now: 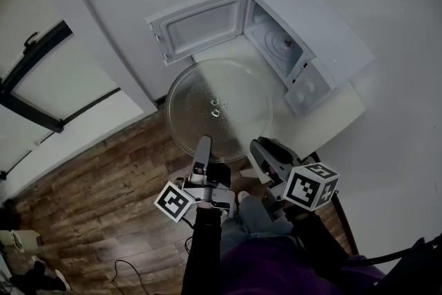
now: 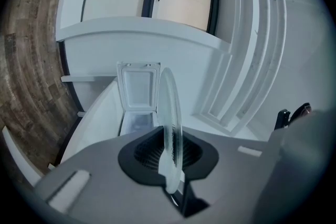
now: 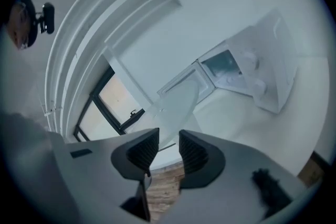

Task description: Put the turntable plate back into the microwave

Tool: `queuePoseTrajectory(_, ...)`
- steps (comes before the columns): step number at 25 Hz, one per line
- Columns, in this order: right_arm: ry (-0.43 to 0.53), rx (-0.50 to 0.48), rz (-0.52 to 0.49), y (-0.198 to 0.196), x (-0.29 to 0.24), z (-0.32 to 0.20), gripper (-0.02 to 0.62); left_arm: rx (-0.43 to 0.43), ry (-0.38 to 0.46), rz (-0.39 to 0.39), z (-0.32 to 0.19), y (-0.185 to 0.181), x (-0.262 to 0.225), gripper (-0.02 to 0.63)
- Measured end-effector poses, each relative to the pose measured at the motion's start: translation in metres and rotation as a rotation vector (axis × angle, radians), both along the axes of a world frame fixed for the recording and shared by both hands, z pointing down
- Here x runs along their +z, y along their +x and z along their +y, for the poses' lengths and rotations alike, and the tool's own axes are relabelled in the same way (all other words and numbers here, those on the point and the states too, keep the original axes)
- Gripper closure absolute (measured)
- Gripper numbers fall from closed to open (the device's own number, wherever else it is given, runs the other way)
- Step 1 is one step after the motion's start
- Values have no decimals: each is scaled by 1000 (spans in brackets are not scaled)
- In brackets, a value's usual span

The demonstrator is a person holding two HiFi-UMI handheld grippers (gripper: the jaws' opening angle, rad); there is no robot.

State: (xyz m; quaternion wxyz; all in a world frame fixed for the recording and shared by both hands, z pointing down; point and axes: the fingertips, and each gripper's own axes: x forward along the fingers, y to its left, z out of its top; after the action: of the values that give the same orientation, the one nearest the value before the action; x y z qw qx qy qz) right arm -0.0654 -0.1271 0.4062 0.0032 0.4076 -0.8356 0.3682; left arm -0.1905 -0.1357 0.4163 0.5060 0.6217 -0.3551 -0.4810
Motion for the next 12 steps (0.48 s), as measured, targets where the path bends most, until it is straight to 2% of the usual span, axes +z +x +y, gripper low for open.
queuePoseTrajectory(2,15,-12,43,-9,-1,-3,481,-17,-3,7,-2,-9,0,571)
queuePoseTrajectory(5,-7,-36,36,-19,1,-10,479,-36,3,-5,-8,-23,0,571)
queuePoseTrajectory(7,-5,-35,79,-17,4,-16,479,-46,9,-19,-16,-32,0,571)
queuePoseTrajectory(9,34,-31,187,-15,9,-23,479,-51,11,-22,-24,-42,1,571)
queuePoseTrajectory(12,160,-76,411,-27,6,-41,485,-44,-5,-39,-43,-52,6,571)
